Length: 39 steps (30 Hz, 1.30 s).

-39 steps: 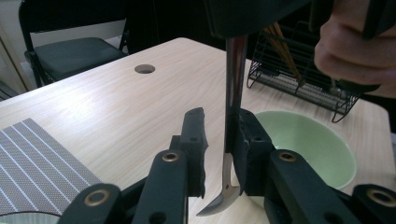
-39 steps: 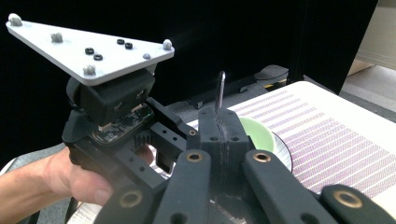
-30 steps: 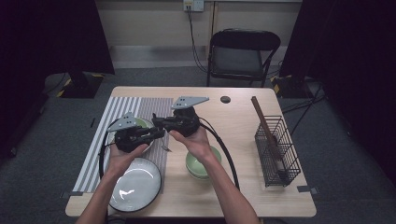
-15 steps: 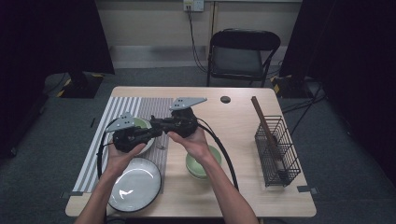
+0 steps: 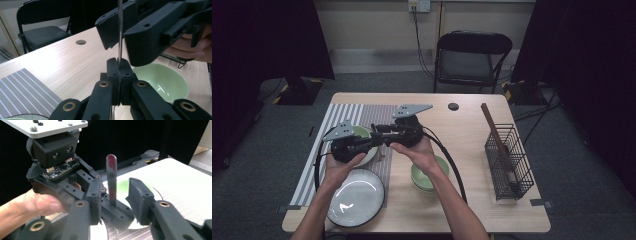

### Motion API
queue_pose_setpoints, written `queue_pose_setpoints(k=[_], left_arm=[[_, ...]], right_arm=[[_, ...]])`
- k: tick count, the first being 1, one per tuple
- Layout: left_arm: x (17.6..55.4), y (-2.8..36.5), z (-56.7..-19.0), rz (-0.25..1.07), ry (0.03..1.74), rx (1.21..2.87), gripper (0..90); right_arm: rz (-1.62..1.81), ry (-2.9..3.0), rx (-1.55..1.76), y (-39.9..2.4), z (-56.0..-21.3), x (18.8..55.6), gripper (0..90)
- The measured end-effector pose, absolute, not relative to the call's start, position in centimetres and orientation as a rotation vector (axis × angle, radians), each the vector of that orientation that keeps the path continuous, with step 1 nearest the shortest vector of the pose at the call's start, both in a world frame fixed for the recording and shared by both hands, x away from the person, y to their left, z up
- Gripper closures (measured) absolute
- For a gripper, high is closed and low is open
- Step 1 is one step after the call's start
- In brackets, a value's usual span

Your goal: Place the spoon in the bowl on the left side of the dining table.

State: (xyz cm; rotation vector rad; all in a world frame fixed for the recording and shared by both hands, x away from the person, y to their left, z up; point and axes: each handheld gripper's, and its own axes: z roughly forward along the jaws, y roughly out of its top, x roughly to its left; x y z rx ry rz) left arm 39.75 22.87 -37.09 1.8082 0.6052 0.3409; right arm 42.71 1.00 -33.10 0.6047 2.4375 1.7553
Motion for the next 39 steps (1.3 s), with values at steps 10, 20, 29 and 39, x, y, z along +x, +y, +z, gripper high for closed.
queue_pose_setpoints(k=[10, 20, 29, 39], left_arm=[[39.9, 23.8, -37.1, 0.352, 0.634, 1.794, 89.5], [40.2, 24.6, -37.5, 0.356, 0.657, 1.786, 89.5], [40.2, 25.2, -37.5, 0.360, 0.674, 1.788, 89.4], [40.1, 27.0, -37.2, 0.389, 0.693, 1.784, 89.5]], right_arm=[[1.726, 2.420, 0.637, 0.1, -33.3, 42.9, 50.2], [1.661, 2.368, 0.704, -2.1, -33.8, 43.1, 39.8], [1.632, 2.346, 0.769, -4.1, -35.3, 43.4, 38.7], [1.559, 2.311, 0.876, -7.0, -36.7, 44.0, 34.2]])
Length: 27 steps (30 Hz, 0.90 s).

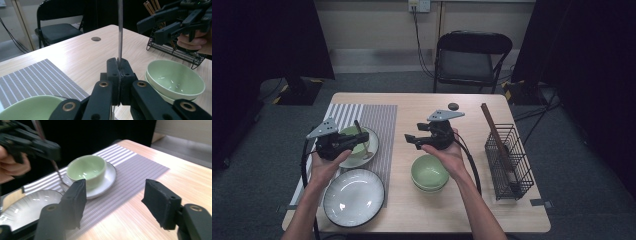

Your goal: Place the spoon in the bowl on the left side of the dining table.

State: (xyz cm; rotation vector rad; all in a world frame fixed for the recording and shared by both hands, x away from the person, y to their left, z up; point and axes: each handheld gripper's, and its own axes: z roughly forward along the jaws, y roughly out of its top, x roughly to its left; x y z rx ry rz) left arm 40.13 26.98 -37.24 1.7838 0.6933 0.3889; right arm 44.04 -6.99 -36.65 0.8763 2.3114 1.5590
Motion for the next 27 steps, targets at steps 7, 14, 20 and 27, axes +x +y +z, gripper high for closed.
queue_pose_setpoints(k=[7, 14, 20, 27], left_arm=[[40.5, 28.2, -36.9, 0.398, 0.706, 1.769, 89.5], [41.4, 29.2, -36.9, 0.380, 0.724, 1.751, 89.5], [42.1, 29.8, -37.2, 0.391, 0.744, 1.748, 89.5], [42.6, 30.1, -36.2, 0.407, 0.734, 1.738, 89.5]], right_arm=[[1.517, 2.292, 0.940, -8.8, -37.7, 44.5, 31.1], [1.472, 2.305, 0.987, -10.4, -38.8, 44.7, 30.5], [1.444, 2.304, 1.038, -11.7, -39.6, 45.0, 30.4], [1.426, 2.301, 1.061, -12.7, -40.0, 45.1, 30.3]])
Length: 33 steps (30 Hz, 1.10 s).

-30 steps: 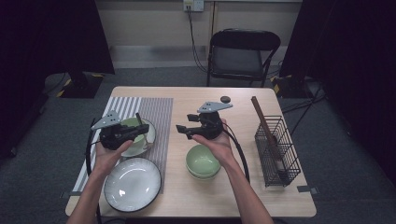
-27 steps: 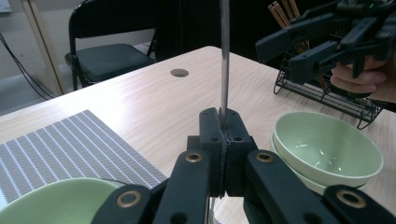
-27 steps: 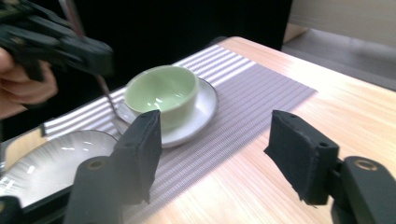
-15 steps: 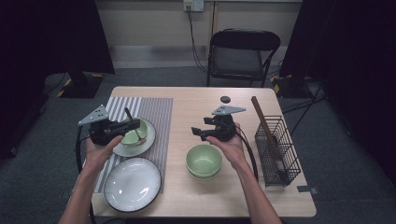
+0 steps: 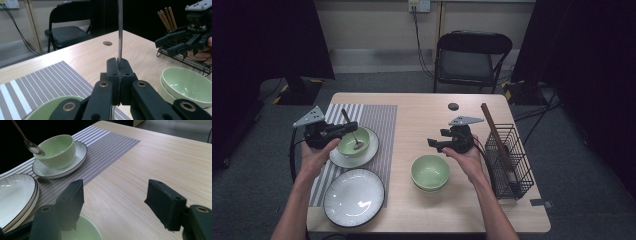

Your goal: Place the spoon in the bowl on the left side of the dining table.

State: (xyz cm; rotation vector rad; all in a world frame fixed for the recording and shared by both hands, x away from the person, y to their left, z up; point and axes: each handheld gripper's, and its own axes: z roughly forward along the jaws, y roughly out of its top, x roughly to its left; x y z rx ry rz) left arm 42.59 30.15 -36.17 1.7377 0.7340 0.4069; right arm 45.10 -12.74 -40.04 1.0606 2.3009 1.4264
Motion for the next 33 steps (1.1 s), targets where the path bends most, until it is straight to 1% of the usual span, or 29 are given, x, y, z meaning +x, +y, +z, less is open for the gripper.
queue_pose_setpoints(k=[5, 11, 23, 30, 33], left_arm=[[42.8, 30.5, -36.6, 0.424, 0.751, 1.758, 89.5], [43.0, 30.8, -38.0, 0.410, 0.784, 1.780, 89.5], [42.2, 31.7, -39.4, 0.390, 0.807, 1.783, 88.4], [41.8, 32.0, -39.3, 0.373, 0.805, 1.783, 87.3], [41.4, 32.2, -39.5, 0.394, 0.815, 1.780, 87.0]], right_arm=[[1.407, 2.298, 1.082, -13.1, -40.5, 45.1, 30.1], [1.367, 2.292, 1.104, -13.5, -41.6, 45.4, 29.3], [1.285, 2.279, 1.182, -14.5, -43.3, 46.2, 28.2], [1.202, 2.247, 1.246, -15.2, -44.3, 46.5, 28.5], [1.178, 2.248, 1.267, -15.5, -44.9, 46.5, 27.7]])
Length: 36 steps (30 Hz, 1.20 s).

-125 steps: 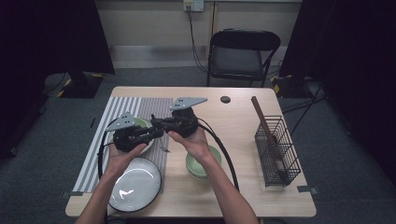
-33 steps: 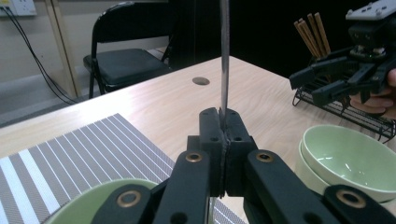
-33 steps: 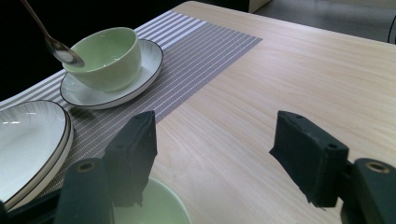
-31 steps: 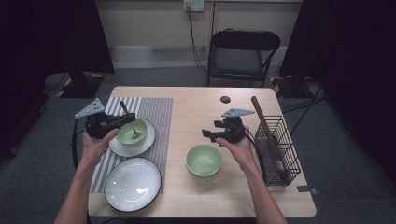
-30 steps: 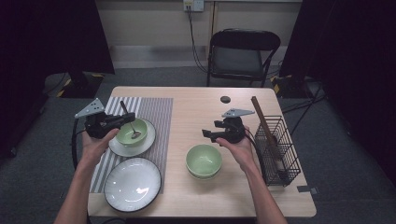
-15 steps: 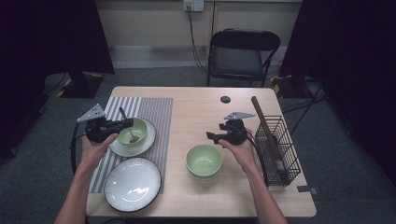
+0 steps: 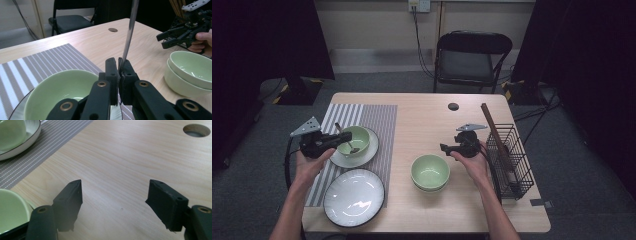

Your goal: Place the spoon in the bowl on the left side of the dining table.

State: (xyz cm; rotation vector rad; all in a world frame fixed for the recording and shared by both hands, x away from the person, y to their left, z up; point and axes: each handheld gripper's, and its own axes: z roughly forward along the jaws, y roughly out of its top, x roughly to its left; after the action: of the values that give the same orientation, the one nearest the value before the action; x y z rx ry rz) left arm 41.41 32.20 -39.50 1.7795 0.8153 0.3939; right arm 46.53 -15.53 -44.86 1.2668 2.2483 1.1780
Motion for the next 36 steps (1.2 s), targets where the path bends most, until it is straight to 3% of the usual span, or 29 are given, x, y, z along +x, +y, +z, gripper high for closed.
queue_pose_setpoints(k=[21, 36], left_arm=[[39.7, 33.4, -40.4, 0.438, 0.848, 1.814, 85.1], [38.9, 34.5, -40.5, 0.430, 0.847, 1.774, 84.6]], right_arm=[[0.969, 2.324, 1.290, -16.1, -48.4, 46.1, 25.7], [0.933, 2.282, 1.299, -15.9, -49.4, 45.5, 17.6]])
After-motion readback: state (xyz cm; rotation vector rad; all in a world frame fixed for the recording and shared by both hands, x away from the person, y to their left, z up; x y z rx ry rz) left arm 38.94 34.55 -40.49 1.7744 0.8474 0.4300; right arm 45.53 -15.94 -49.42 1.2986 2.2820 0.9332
